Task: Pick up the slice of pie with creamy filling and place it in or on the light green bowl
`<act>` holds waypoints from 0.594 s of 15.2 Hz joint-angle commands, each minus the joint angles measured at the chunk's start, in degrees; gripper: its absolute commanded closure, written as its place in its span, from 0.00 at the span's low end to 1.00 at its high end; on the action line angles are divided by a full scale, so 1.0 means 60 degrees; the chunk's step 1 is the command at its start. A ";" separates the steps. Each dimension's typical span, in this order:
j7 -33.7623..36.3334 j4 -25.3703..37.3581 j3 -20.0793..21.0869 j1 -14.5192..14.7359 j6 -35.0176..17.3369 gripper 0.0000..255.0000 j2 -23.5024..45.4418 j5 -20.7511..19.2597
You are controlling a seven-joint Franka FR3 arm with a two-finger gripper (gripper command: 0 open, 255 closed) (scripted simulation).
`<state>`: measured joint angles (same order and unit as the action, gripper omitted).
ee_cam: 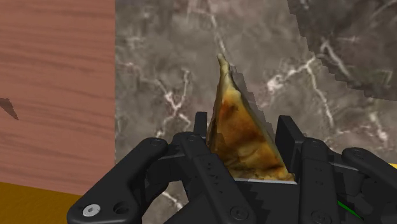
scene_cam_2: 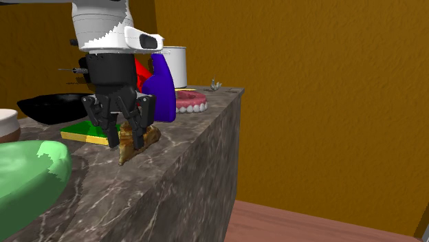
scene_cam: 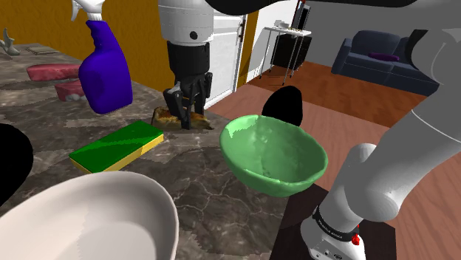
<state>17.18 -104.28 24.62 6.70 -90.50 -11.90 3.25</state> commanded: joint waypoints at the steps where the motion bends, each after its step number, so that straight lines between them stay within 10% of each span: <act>1: 0.0000 -0.0001 0.0000 -0.0001 -0.0004 1.00 0.0004 -0.0001; 9: 0.0030 0.0634 0.0004 -0.0015 0.0521 1.00 0.0124 -0.0049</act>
<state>17.30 -101.36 24.64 6.62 -88.17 -11.26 3.00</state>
